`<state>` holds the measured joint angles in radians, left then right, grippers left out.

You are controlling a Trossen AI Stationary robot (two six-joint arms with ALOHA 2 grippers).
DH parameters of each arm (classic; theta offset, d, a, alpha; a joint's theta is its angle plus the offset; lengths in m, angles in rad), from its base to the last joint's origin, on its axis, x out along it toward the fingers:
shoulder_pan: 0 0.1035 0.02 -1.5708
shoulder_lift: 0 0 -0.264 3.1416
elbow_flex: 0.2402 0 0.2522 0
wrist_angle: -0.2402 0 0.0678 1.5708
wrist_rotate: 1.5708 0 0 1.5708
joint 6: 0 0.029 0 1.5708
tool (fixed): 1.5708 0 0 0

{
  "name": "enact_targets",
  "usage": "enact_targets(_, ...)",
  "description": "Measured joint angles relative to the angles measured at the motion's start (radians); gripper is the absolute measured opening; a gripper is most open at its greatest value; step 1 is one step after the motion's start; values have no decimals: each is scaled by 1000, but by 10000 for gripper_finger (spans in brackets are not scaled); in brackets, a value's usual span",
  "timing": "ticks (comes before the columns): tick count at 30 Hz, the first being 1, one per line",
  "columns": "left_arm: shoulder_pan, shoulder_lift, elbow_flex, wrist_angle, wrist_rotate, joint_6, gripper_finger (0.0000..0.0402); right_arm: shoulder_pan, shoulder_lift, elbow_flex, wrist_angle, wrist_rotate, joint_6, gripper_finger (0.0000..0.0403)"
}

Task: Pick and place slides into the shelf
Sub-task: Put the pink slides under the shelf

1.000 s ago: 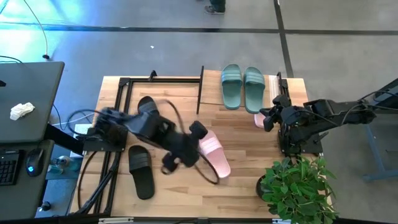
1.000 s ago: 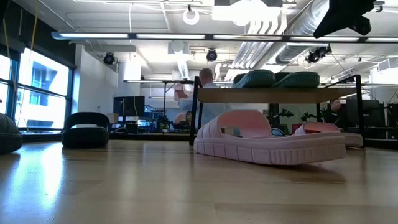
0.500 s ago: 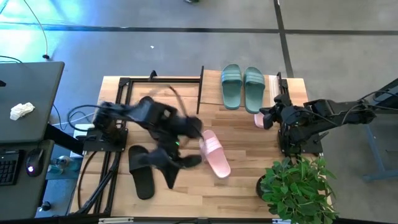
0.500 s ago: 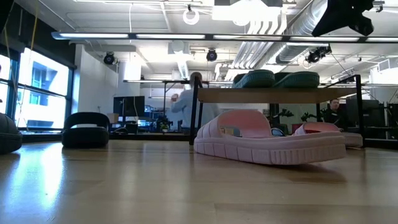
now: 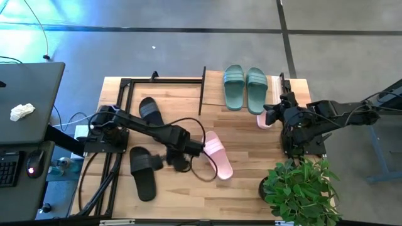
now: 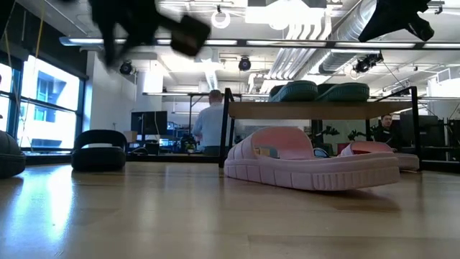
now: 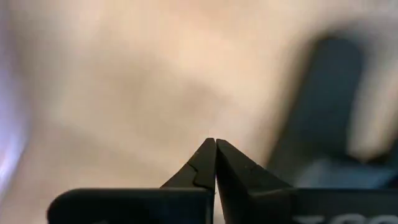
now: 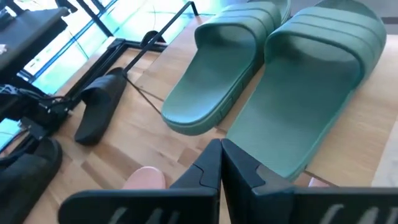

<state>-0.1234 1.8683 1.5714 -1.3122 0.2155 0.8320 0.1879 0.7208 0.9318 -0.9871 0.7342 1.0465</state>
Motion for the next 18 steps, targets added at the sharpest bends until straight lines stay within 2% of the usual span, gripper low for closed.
enact_targets(2, 4, -2, -42, 27, -199, -84, 0, 0, 0, 0, -4, 7, -15, 0)
enact_targets(3, 10, -2, -58, 52, -252, -116, 0, 0, 0, 0, -3, 12, -28, 0)
enact_targets(5, 14, -20, -82, 149, -270, -179, 0, 0, 0, 0, -5, 14, -48, 0)
enact_targets(7, 13, -41, -92, 314, -284, -274, 0, 0, -1, 0, -10, 14, -66, 0)
enact_targets(10, -1, -45, -89, 474, -375, -425, 0, 0, -1, 0, -13, 13, -112, 0)
enact_targets(14, -27, -45, -37, 530, -575, -627, 0, 0, -2, 0, -18, -43, -183, 0)
enact_targets(18, -49, -47, 16, 583, -674, -764, 0, 0, -1, 0, -18, -81, -238, 0)
